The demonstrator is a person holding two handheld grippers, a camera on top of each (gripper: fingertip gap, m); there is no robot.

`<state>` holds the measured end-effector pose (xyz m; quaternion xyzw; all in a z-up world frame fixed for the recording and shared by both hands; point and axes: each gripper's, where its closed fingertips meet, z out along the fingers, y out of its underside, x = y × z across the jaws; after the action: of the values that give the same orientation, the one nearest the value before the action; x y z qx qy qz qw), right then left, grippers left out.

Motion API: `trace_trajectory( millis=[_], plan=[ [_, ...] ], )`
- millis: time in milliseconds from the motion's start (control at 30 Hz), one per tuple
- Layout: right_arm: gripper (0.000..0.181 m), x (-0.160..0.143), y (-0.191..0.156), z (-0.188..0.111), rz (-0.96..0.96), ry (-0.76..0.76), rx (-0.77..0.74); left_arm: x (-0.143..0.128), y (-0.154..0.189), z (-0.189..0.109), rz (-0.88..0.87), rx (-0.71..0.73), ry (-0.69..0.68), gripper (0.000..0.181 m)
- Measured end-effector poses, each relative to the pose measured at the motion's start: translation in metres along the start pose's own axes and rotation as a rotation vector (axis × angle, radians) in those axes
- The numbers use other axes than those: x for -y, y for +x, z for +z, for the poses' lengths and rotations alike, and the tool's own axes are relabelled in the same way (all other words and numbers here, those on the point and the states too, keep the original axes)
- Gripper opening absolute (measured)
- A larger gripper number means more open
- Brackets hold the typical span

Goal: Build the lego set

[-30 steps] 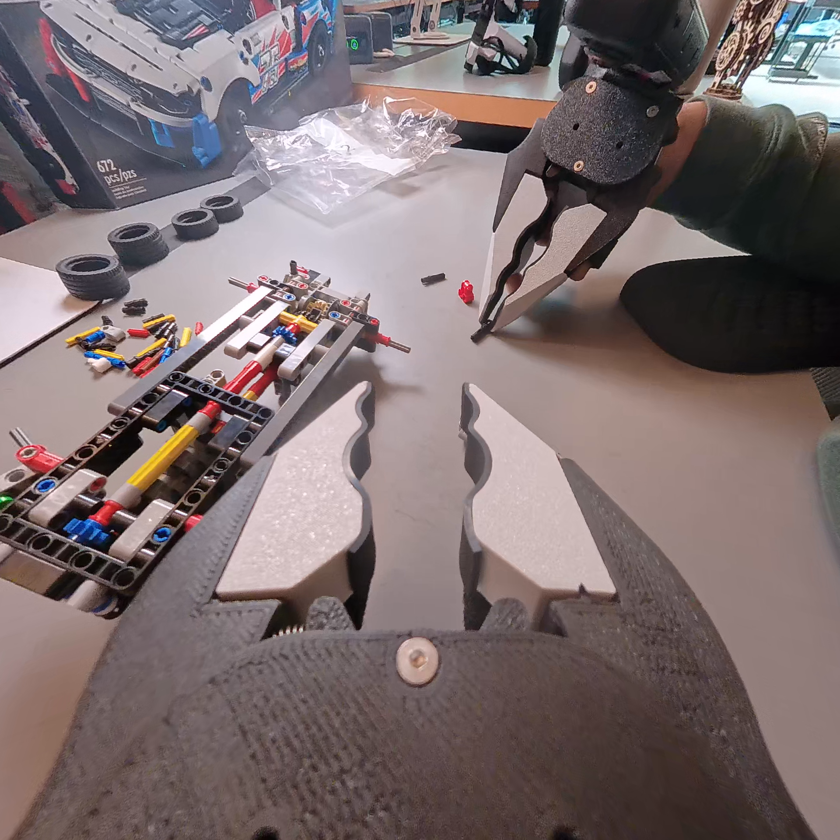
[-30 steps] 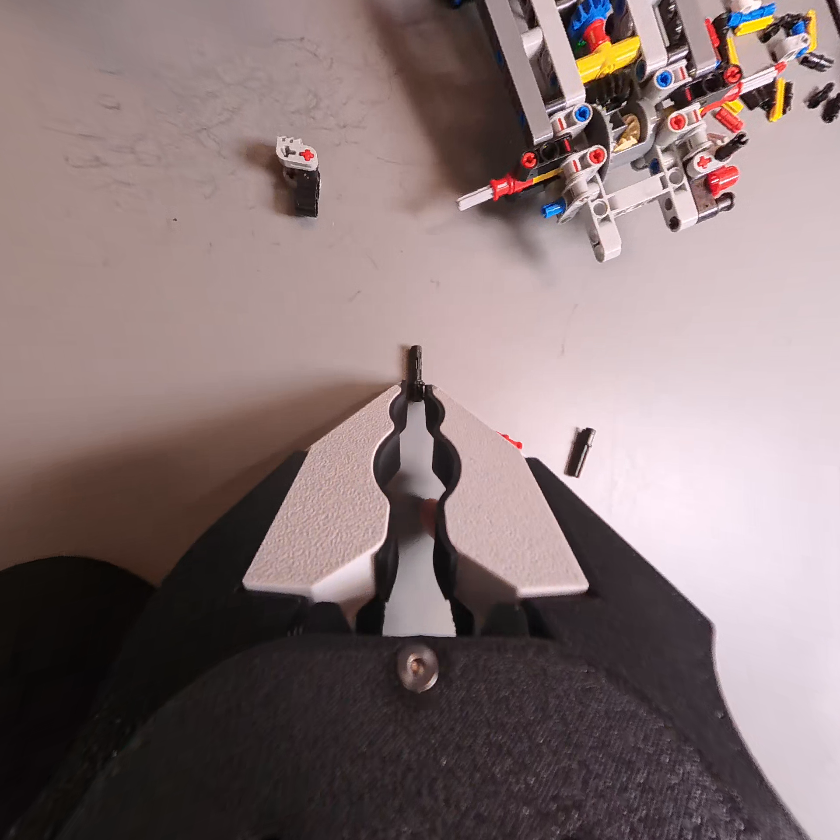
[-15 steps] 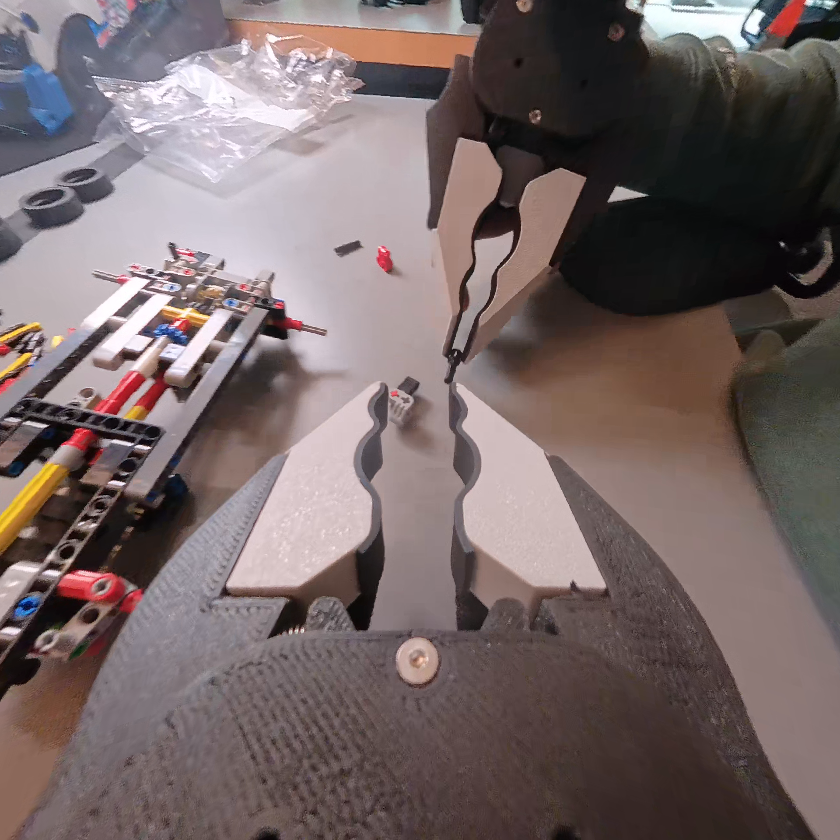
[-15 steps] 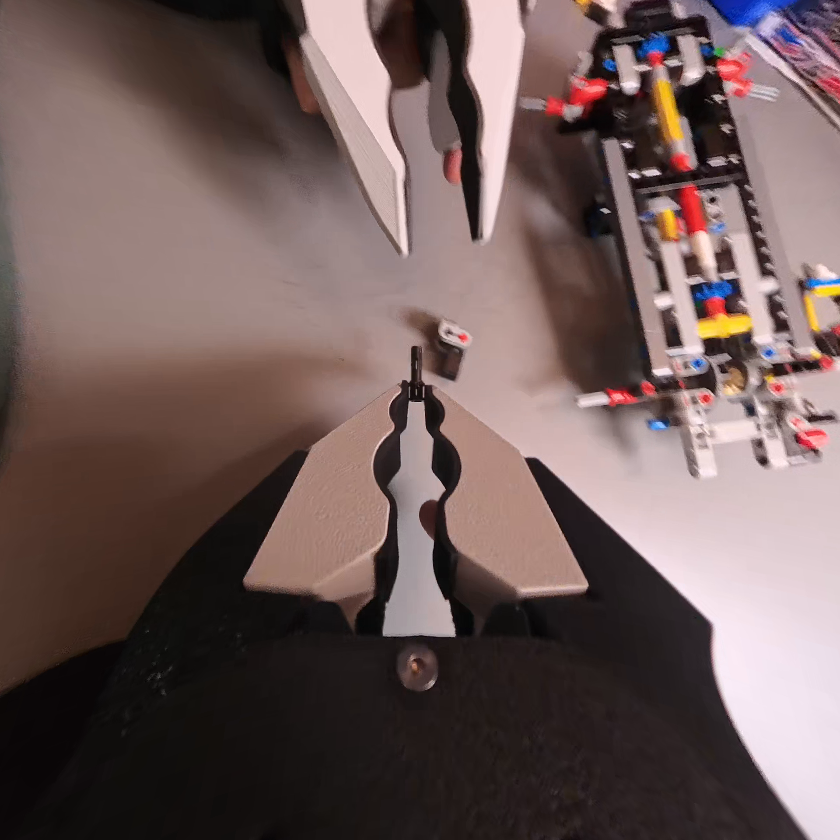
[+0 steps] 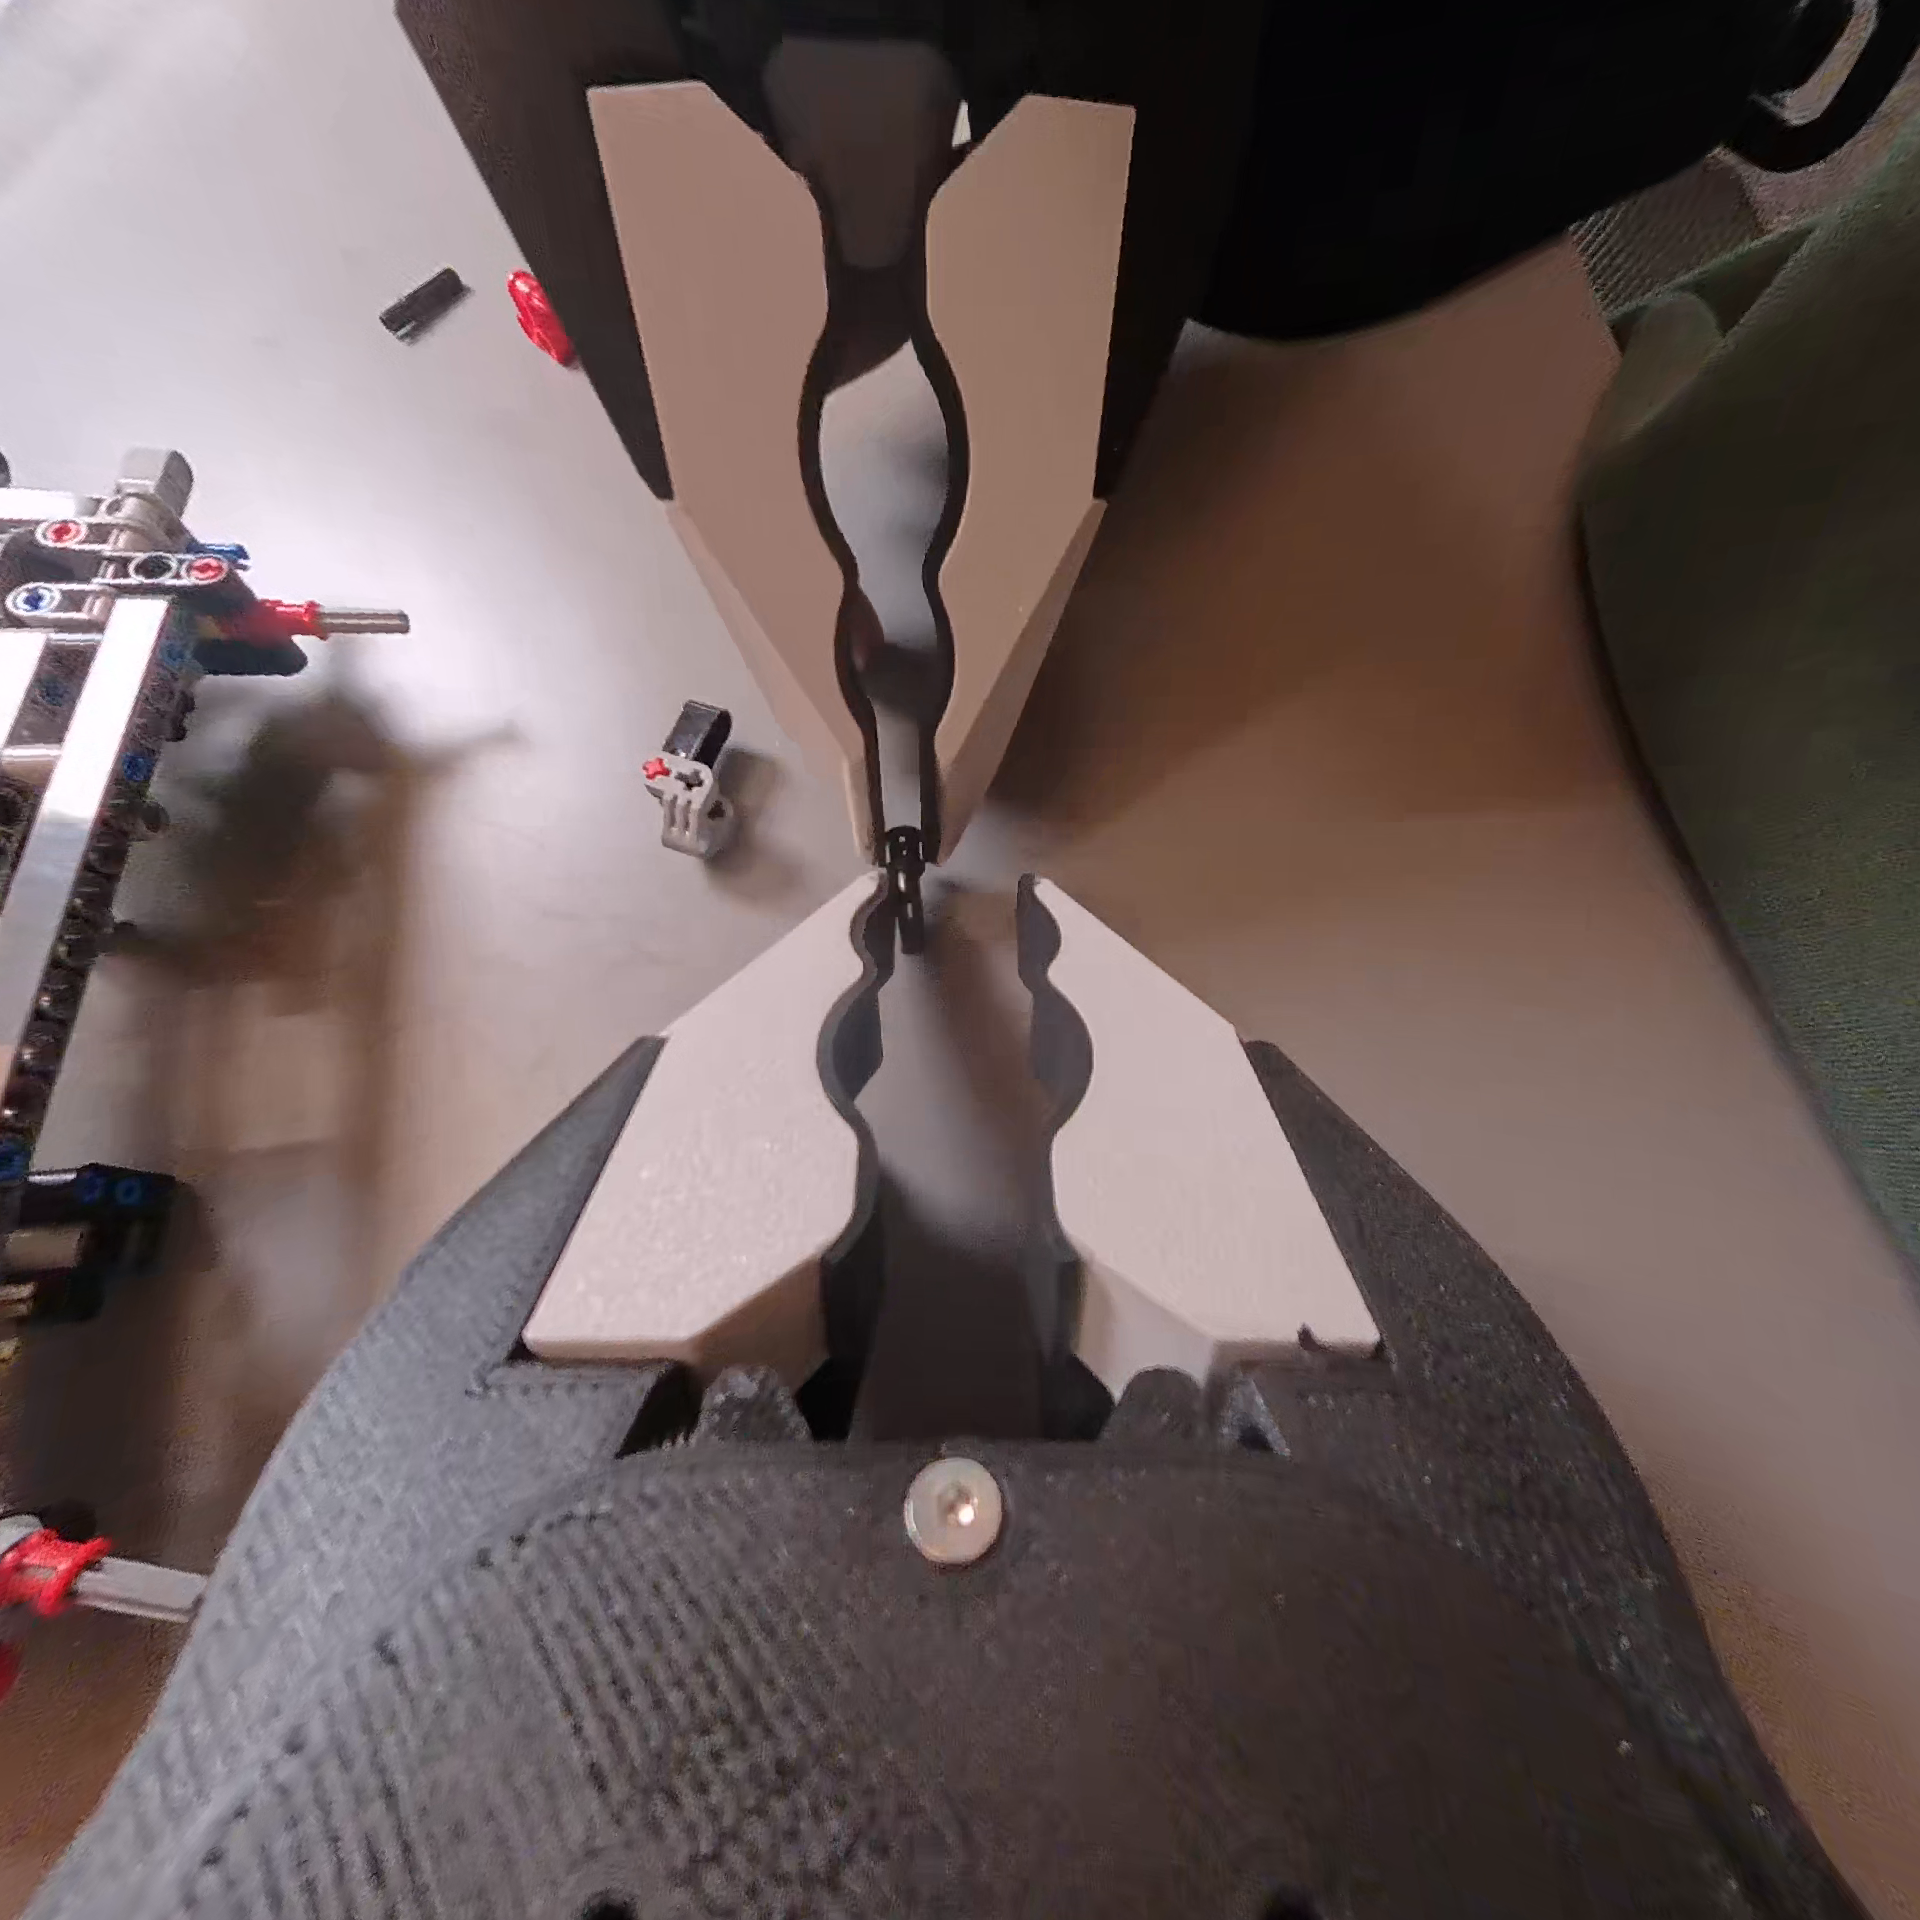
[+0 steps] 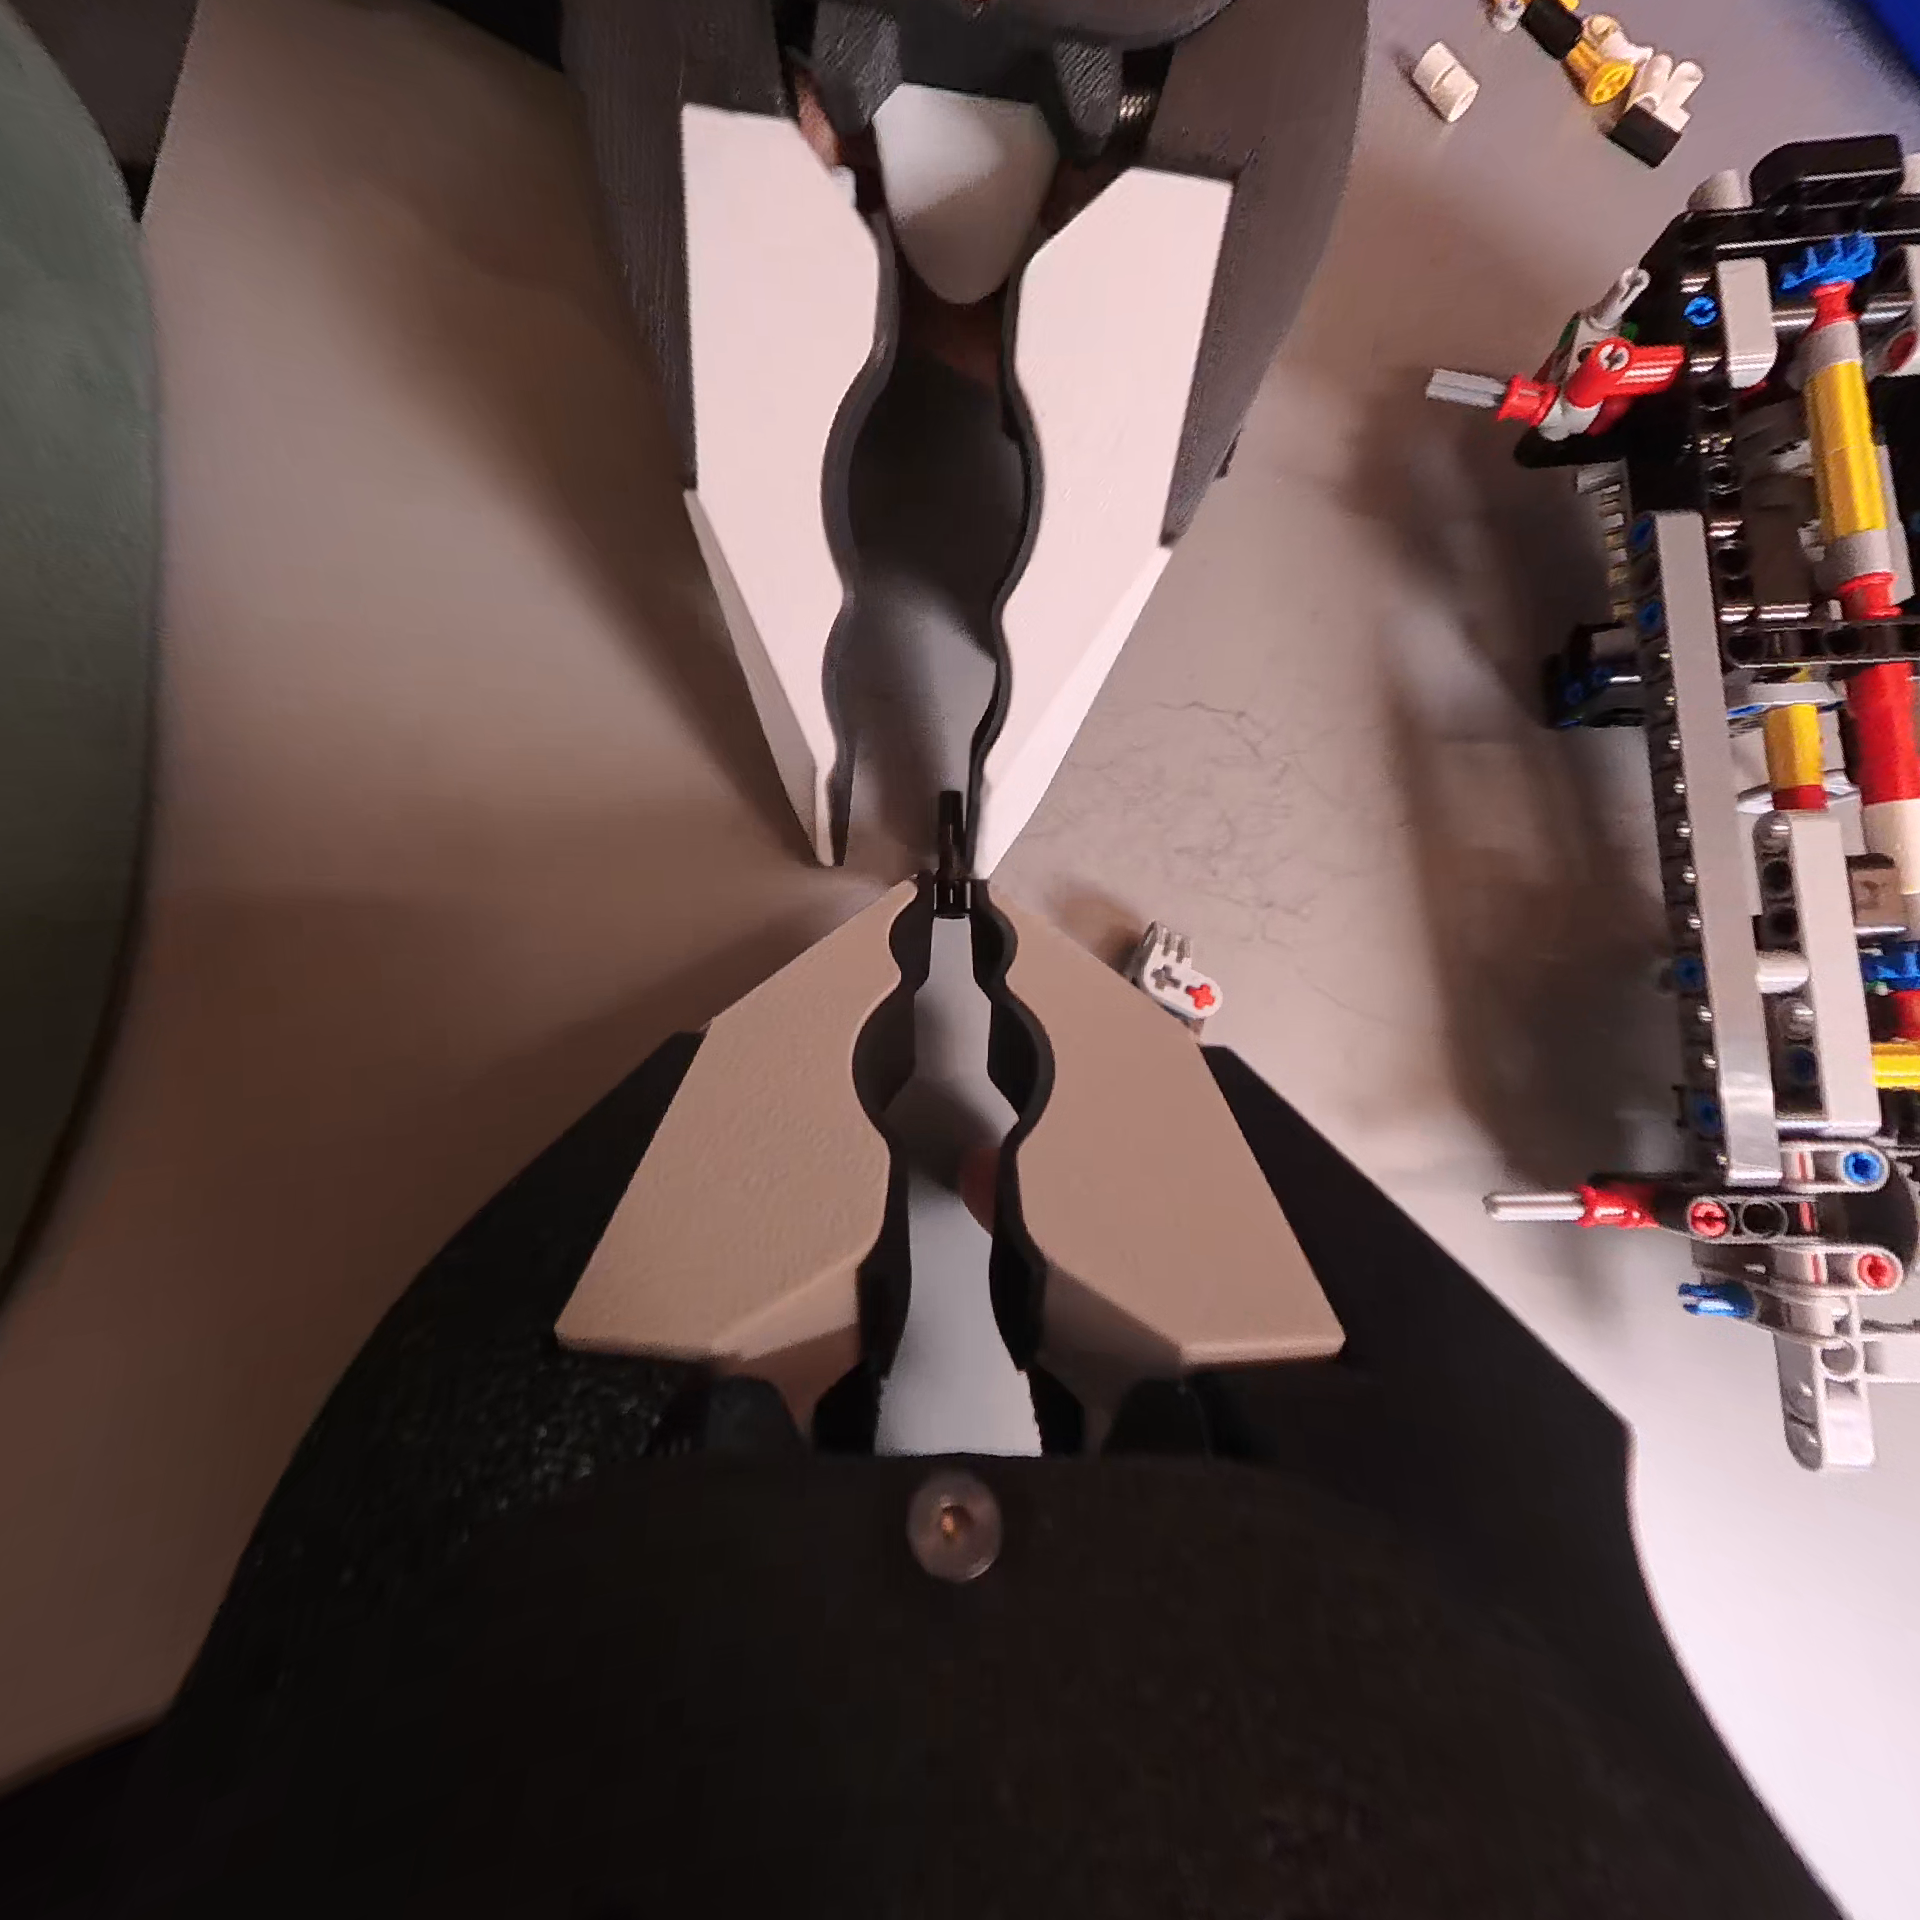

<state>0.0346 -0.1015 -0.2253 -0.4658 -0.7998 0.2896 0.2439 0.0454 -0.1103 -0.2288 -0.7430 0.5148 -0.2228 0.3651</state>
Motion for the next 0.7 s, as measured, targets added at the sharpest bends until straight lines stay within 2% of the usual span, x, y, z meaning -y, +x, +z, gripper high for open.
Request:
trace_trajectory(
  millis=[133, 233, 700],
  plan=[
    [0.003, 0.003, 0.001, 0.000, 0.008, 0.039, 0.000, -0.001, -0.003, 0.001, 0.012, 0.024, -0.007, 0.016],
    [0.003, 0.005, 0.000, -0.001, 0.015, 0.068, 0.012, 0.001, -0.009, 0.000, 0.014, 0.053, 0.004, 0.003],
    [0.004, 0.013, 0.013, -0.012, 0.093, 0.205, -0.045, 0.012, -0.021, -0.007, -0.036, 0.081, 0.088, 0.002]
  ],
)
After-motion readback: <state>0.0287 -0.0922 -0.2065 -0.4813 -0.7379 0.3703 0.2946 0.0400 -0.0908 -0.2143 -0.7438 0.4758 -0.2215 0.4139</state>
